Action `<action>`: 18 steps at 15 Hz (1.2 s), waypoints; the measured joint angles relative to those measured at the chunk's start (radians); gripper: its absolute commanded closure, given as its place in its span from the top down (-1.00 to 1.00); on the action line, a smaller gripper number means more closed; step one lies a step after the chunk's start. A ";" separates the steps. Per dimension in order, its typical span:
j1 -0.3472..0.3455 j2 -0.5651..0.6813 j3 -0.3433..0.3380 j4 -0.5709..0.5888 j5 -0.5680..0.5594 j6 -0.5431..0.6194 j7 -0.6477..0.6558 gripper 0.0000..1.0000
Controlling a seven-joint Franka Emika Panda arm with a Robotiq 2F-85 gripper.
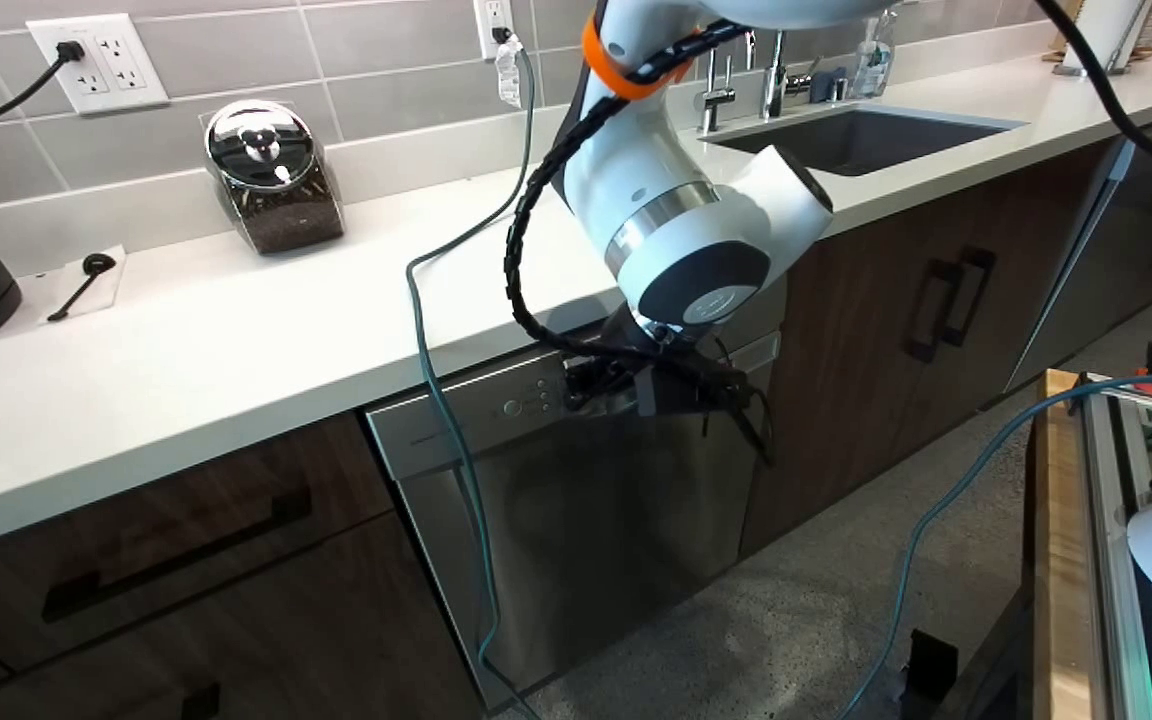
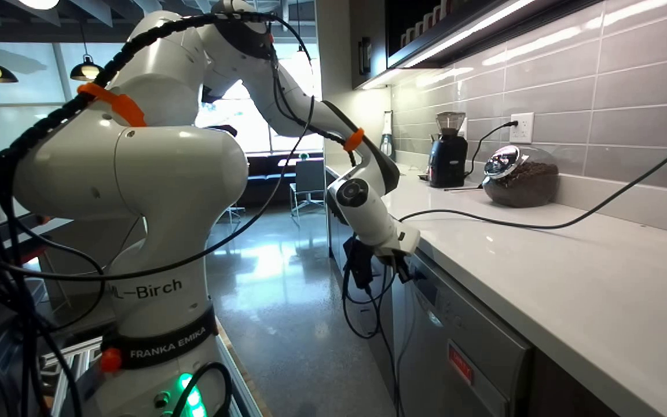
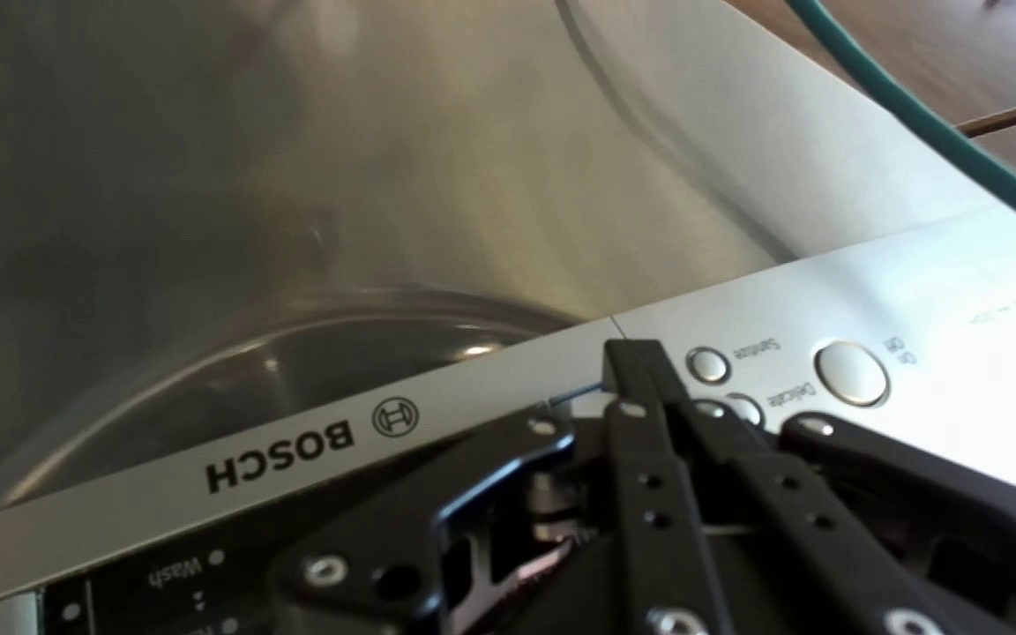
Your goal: Press the button on the oven
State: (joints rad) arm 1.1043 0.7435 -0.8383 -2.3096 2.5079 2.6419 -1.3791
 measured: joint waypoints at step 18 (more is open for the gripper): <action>-0.190 -0.103 0.189 -0.016 -0.395 0.187 -0.077 1.00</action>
State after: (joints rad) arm 0.9146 0.6409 -0.6493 -2.3256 2.1132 2.8294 -1.4558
